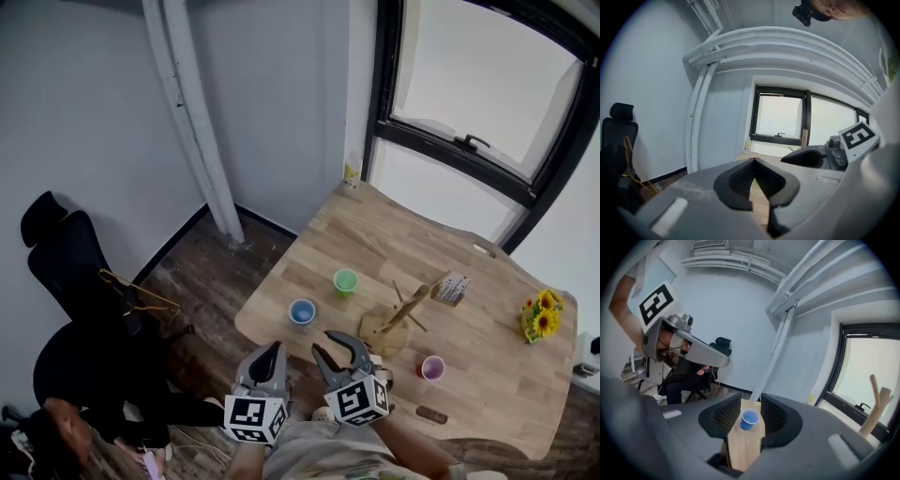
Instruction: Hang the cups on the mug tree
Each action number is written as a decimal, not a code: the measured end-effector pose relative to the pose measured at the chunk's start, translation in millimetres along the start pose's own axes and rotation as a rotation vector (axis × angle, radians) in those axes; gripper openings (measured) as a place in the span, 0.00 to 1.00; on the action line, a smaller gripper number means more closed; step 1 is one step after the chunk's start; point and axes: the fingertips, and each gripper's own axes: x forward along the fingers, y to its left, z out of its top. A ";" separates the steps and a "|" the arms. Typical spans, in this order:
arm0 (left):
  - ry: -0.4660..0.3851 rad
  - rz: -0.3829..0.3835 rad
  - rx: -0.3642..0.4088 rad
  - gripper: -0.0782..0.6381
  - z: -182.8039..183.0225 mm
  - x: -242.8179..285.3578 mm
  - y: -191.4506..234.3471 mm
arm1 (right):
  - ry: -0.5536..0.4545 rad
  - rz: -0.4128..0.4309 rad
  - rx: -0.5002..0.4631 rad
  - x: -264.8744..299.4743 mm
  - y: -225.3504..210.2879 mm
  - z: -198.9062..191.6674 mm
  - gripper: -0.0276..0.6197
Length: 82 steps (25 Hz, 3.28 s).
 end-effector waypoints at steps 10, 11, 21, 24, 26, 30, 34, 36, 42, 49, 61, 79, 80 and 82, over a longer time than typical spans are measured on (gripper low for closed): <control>0.027 0.057 -0.030 0.12 -12.9 3.8 34.1 | 0.160 0.102 -0.030 83.4 15.6 -53.1 0.25; 0.031 0.065 -0.033 0.12 -15.3 3.4 36.9 | 0.179 0.111 -0.030 91.2 17.1 -59.5 0.25; 0.069 0.108 -0.058 0.12 -33.6 -2.0 51.8 | 0.345 0.163 -0.164 144.4 31.2 -110.3 0.21; 0.077 0.116 -0.054 0.12 -36.6 -3.0 53.6 | 0.387 0.179 -0.231 152.2 35.6 -121.7 0.19; 0.079 0.120 -0.047 0.12 -37.3 -4.1 54.1 | 0.401 0.183 -0.255 154.7 36.9 -125.7 0.17; 0.082 0.125 -0.048 0.12 -37.6 -6.5 57.4 | 0.415 0.175 -0.271 156.9 35.8 -126.9 0.10; 0.084 0.128 -0.048 0.12 -39.8 -6.7 59.0 | 0.410 0.176 -0.270 155.9 34.0 -125.4 0.08; 0.085 0.123 -0.045 0.12 -40.8 -5.9 57.9 | 0.404 0.173 -0.267 154.6 32.5 -123.2 0.08; 0.083 0.110 -0.047 0.12 -40.5 -3.0 55.4 | 0.360 0.170 -0.236 147.9 30.5 -106.0 0.07; 0.070 0.109 -0.051 0.12 -39.6 -1.0 56.5 | 0.254 0.170 -0.174 133.6 26.3 -65.8 0.07; 0.054 0.119 -0.048 0.12 -30.0 -3.7 64.9 | 0.085 0.130 -0.064 92.4 10.4 5.1 0.07; 0.025 0.097 -0.045 0.12 -24.1 -2.9 62.0 | -0.134 0.115 0.182 5.4 -5.3 64.5 0.07; 0.024 0.095 -0.047 0.12 -23.8 -1.5 61.5 | -0.145 0.115 0.201 1.2 -8.5 66.6 0.07; 0.024 0.088 -0.047 0.12 -22.4 1.6 58.6 | -0.172 0.117 0.238 -8.0 -15.5 71.4 0.07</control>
